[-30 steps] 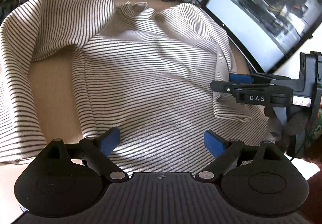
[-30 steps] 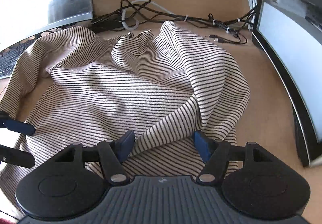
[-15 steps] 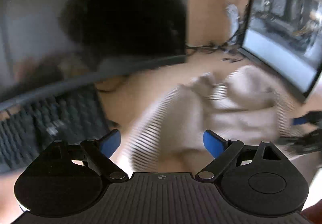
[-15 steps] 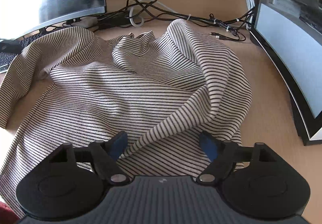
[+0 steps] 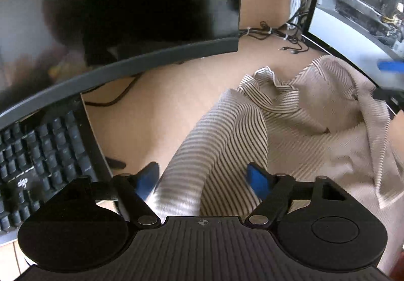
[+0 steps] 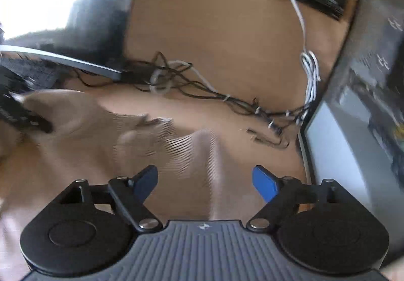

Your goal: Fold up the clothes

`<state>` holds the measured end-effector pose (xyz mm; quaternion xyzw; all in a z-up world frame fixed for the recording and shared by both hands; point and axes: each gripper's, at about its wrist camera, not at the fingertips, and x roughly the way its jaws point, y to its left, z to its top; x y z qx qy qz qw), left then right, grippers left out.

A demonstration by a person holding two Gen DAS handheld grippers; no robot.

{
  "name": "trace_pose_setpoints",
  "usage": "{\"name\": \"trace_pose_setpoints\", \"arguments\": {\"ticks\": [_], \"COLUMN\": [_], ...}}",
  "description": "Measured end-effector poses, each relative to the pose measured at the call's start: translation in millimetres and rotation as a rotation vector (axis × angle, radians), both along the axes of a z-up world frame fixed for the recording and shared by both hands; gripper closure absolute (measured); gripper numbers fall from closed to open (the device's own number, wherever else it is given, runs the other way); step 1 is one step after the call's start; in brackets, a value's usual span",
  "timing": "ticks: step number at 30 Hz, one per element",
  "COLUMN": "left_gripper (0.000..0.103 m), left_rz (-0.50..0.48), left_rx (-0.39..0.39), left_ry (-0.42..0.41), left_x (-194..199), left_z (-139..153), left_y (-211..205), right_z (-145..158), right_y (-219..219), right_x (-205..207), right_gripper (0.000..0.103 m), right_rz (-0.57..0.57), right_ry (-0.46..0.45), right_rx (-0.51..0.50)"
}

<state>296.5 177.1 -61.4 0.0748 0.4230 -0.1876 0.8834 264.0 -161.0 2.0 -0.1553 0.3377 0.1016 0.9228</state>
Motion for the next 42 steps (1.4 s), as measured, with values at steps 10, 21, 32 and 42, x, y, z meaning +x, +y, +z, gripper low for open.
{"name": "trace_pose_setpoints", "arguments": {"ticks": [10, 21, 32, 42], "left_gripper": [0.094, 0.082, 0.054, 0.025], "left_rz": [0.226, 0.328, 0.147, -0.013], "left_rx": [0.163, 0.106, -0.076, -0.205], "left_ry": [-0.056, -0.048, -0.017, 0.046], "left_x": [11, 4, -71, -112], "left_z": [4, 12, 25, 10], "left_y": [25, 42, 16, -43], "right_z": [-42, -55, -15, -56], "right_y": [-29, -47, -15, 38], "right_x": [85, 92, -39, -104], "right_gripper": [0.094, 0.078, 0.064, 0.045], "right_rz": [-0.066, -0.130, 0.001, 0.129], "right_ry": [0.073, 0.083, 0.061, 0.144], "right_rx": [-0.038, 0.026, 0.106, -0.056]}}
